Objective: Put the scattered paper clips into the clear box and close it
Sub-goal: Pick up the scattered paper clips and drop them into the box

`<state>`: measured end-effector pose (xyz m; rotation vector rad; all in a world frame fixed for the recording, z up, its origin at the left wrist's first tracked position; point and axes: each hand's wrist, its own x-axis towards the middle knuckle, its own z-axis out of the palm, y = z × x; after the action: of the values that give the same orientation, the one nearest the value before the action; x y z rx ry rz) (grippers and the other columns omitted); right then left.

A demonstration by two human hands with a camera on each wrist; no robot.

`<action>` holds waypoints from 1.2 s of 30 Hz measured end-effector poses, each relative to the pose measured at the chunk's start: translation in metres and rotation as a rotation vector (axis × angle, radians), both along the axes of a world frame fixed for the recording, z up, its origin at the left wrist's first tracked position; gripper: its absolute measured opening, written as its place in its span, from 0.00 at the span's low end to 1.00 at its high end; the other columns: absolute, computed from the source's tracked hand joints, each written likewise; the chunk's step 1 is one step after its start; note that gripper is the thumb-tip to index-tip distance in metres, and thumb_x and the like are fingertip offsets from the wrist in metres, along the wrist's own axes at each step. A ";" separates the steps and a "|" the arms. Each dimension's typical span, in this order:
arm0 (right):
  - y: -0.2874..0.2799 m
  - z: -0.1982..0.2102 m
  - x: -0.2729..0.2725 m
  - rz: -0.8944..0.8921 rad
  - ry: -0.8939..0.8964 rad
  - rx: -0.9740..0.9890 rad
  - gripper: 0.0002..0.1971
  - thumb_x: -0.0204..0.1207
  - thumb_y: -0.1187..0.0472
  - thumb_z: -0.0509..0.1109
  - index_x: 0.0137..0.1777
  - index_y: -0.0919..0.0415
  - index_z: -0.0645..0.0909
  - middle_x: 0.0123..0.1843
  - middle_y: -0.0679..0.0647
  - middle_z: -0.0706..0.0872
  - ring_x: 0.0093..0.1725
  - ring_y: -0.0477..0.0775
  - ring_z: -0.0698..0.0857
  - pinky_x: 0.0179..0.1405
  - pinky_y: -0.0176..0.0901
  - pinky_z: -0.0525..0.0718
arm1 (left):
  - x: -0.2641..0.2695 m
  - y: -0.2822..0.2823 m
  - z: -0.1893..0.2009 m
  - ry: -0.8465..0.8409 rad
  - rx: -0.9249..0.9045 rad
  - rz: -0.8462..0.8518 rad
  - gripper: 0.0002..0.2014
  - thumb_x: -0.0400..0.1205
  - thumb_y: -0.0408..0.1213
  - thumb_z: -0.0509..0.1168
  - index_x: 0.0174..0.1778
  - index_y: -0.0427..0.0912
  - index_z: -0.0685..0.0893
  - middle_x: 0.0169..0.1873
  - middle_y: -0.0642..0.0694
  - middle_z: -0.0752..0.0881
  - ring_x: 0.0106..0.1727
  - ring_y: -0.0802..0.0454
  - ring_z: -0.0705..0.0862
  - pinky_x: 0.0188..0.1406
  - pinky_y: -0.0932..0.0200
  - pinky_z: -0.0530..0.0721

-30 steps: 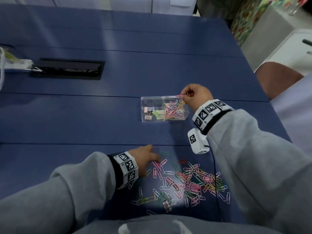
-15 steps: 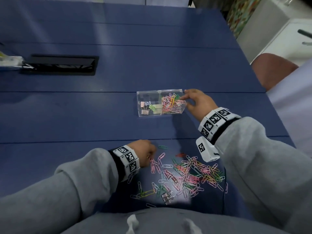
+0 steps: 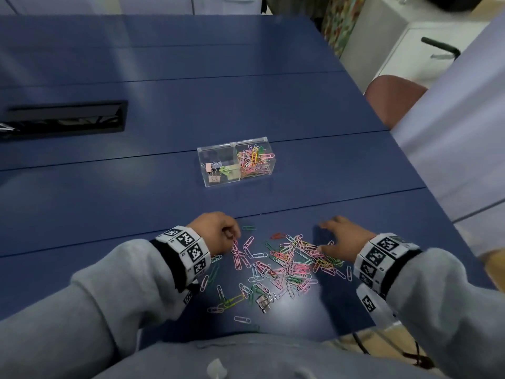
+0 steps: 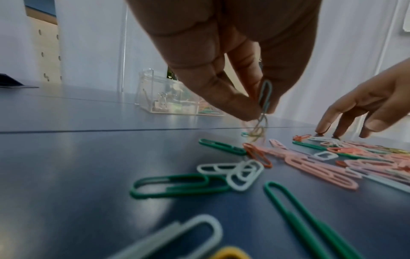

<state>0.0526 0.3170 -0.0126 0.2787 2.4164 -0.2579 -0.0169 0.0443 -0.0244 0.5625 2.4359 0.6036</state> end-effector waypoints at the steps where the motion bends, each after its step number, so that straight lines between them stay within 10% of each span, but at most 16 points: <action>1: -0.005 -0.002 0.006 0.007 0.010 -0.001 0.35 0.74 0.45 0.68 0.78 0.52 0.59 0.78 0.55 0.64 0.75 0.57 0.70 0.73 0.52 0.72 | 0.002 0.002 0.000 -0.014 -0.011 -0.009 0.12 0.74 0.31 0.67 0.51 0.47 0.88 0.43 0.54 0.81 0.43 0.57 0.79 0.50 0.67 0.79; 10: -0.056 -0.010 0.019 0.155 0.110 -0.114 0.39 0.67 0.46 0.75 0.76 0.39 0.60 0.73 0.54 0.65 0.74 0.58 0.65 0.73 0.53 0.69 | 0.037 0.026 -0.007 -0.014 -0.213 -0.331 0.49 0.61 0.56 0.78 0.75 0.70 0.58 0.66 0.49 0.67 0.69 0.47 0.68 0.68 0.46 0.76; 24: -0.065 -0.010 0.009 0.167 0.207 -0.196 0.12 0.77 0.60 0.66 0.59 0.52 0.83 0.61 0.54 0.82 0.62 0.56 0.80 0.61 0.43 0.75 | 0.038 0.044 -0.010 0.036 -0.229 -0.326 0.11 0.75 0.28 0.62 0.49 0.44 0.83 0.50 0.45 0.78 0.60 0.43 0.80 0.53 0.57 0.77; 30: -0.051 0.002 0.003 0.069 0.254 -0.215 0.09 0.76 0.57 0.68 0.54 0.54 0.86 0.58 0.51 0.85 0.57 0.51 0.83 0.57 0.39 0.77 | 0.037 0.039 -0.008 0.052 -0.187 -0.258 0.11 0.75 0.31 0.64 0.53 0.44 0.81 0.57 0.44 0.80 0.59 0.44 0.81 0.52 0.56 0.79; 36: -0.037 0.018 -0.012 -0.065 0.338 -0.250 0.06 0.74 0.61 0.70 0.47 0.56 0.87 0.41 0.49 0.85 0.42 0.47 0.81 0.44 0.36 0.76 | 0.058 0.050 -0.004 0.015 -0.266 -0.441 0.40 0.67 0.50 0.77 0.73 0.63 0.67 0.66 0.47 0.70 0.68 0.44 0.71 0.62 0.46 0.77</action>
<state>0.0411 0.2802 0.0054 0.2136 2.6711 -0.6781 0.0410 0.0947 -0.0288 0.9511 2.2494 0.0927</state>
